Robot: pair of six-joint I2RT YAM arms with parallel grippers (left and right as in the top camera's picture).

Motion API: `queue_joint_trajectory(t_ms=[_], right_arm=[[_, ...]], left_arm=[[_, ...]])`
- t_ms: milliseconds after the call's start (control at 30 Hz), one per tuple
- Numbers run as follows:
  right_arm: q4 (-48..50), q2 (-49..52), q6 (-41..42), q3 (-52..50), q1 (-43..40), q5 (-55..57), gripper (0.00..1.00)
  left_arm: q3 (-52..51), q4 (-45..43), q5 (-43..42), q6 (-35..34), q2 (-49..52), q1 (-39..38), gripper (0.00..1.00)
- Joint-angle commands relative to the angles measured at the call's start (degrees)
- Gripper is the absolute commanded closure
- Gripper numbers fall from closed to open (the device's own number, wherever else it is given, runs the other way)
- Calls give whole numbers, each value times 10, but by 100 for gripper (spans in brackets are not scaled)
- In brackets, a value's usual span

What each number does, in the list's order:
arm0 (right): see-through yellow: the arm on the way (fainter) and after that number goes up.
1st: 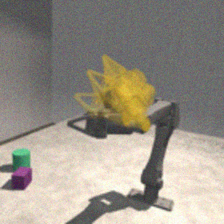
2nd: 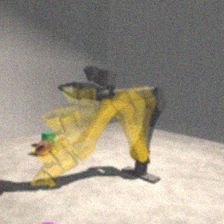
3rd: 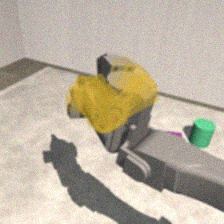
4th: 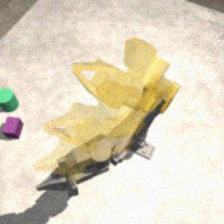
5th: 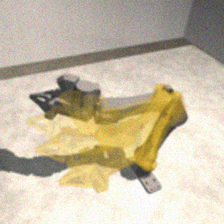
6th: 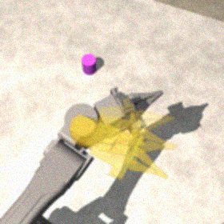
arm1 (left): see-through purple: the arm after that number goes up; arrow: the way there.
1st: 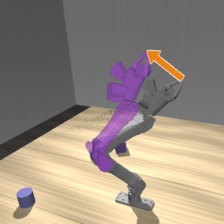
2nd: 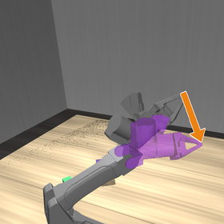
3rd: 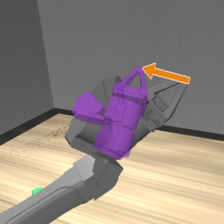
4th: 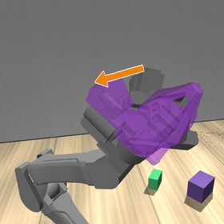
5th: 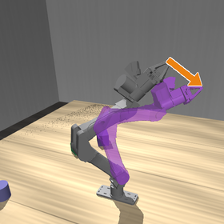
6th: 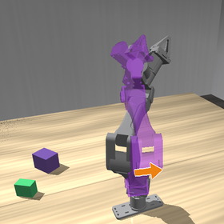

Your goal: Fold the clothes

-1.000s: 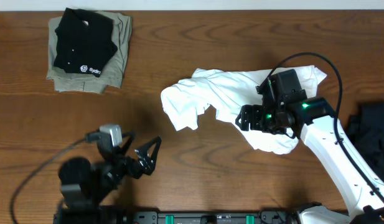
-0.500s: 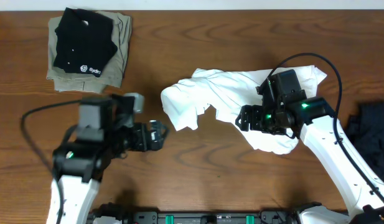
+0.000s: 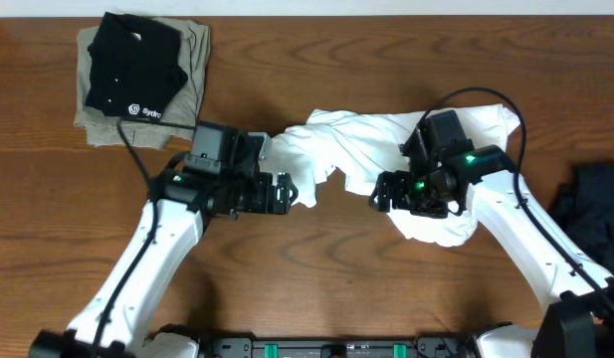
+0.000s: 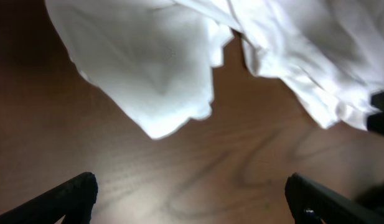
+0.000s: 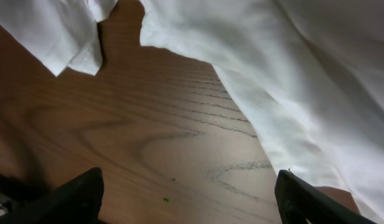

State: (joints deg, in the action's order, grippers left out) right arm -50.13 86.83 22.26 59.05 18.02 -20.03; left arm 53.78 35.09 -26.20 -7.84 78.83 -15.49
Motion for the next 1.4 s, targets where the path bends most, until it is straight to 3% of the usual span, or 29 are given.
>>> queue_joint_trajectory(t_ms=[0, 300, 600, 1100, 1367], right_arm=[[5, 12, -13, 0, 23, -11, 14], [21, 15, -11, 0, 39, -6, 14], [21, 15, -8, 0, 39, 8, 14], [20, 15, -8, 0, 39, 7, 16], [19, 16, 0, 0, 44, 19, 30]], left_arm=[[5, -18, 23, -14, 41, -1, 2], [5, -59, 21, -54, 156, -1, 0], [5, -105, -16, -65, 176, -2, 19], [4, -127, -33, -88, 234, -2, 25], [4, -136, -49, -88, 234, -2, 63]])
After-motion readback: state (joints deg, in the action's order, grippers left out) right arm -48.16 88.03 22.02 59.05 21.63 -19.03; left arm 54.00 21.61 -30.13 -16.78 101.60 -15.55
